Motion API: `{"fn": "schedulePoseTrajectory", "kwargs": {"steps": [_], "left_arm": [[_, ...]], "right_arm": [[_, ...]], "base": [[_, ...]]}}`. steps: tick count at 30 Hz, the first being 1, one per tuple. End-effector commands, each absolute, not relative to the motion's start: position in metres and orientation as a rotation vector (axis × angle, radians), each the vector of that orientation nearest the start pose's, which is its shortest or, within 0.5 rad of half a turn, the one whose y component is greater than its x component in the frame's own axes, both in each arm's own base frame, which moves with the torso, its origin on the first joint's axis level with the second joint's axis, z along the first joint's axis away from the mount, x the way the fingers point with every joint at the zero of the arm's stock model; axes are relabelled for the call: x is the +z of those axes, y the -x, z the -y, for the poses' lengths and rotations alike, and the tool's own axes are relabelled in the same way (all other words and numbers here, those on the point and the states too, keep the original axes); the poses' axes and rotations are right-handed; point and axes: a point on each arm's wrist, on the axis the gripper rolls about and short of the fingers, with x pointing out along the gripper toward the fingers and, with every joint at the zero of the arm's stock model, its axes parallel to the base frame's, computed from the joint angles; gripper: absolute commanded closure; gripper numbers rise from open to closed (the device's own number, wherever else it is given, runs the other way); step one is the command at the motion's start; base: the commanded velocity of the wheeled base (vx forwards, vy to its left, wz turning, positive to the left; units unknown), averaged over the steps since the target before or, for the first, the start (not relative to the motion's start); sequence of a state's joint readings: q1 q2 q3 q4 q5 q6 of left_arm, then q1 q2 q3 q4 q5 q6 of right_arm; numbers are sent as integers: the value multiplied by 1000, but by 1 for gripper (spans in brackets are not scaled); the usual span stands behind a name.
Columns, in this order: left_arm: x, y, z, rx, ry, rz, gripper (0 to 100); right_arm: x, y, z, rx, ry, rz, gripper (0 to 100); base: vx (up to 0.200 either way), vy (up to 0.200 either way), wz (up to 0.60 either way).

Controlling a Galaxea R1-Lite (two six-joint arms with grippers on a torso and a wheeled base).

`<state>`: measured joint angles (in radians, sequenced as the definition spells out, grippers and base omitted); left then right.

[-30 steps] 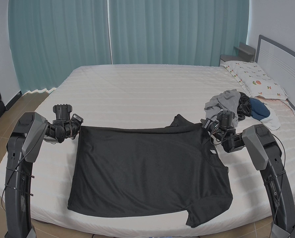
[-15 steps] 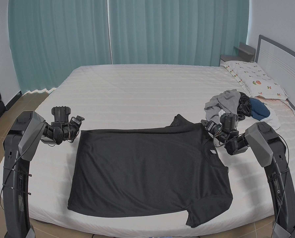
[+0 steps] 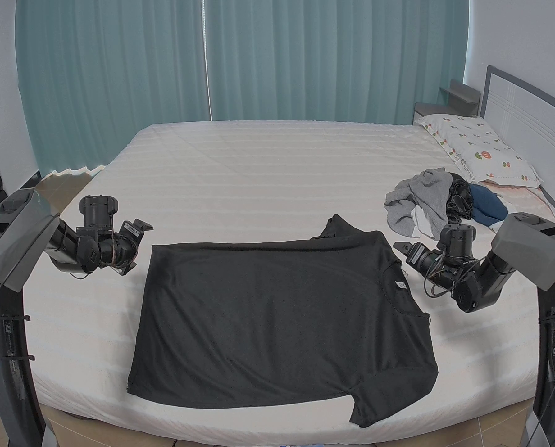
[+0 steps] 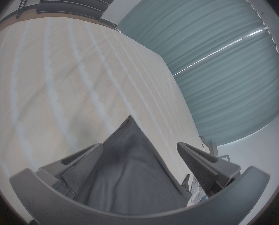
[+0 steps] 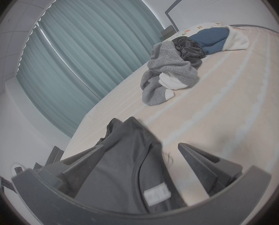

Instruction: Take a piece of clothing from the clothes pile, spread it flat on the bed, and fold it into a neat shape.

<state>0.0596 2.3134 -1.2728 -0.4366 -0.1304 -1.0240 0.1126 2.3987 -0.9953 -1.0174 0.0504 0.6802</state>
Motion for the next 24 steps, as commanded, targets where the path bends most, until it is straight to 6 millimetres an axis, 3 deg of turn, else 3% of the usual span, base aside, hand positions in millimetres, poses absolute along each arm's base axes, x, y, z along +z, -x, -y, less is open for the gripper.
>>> {"fn": "schedulePoseTrajectory", "kwargs": {"steps": [1,6,10,22,24], "left_arm": [[79,-361,-15,201,1072,-686,0],[75,-314,-9,180,1093,-796,0],[73,-293,-6,158,1107,-849,0],[64,-286,-5,169,1109,-896,0],[63,-284,-5,171,1110,-902,0]], "right_arm": [[59,-329,-62,103,-746,-418,0],[47,-294,-68,104,-742,-510,0],[38,-280,-64,75,-763,-556,0],[27,-263,-60,49,-851,-652,0],[26,-263,-60,50,-850,-656,0]], "base": [[0,0,0],[0,0,0],[0,0,0],[-200,0,0],[0,0,0]]}}
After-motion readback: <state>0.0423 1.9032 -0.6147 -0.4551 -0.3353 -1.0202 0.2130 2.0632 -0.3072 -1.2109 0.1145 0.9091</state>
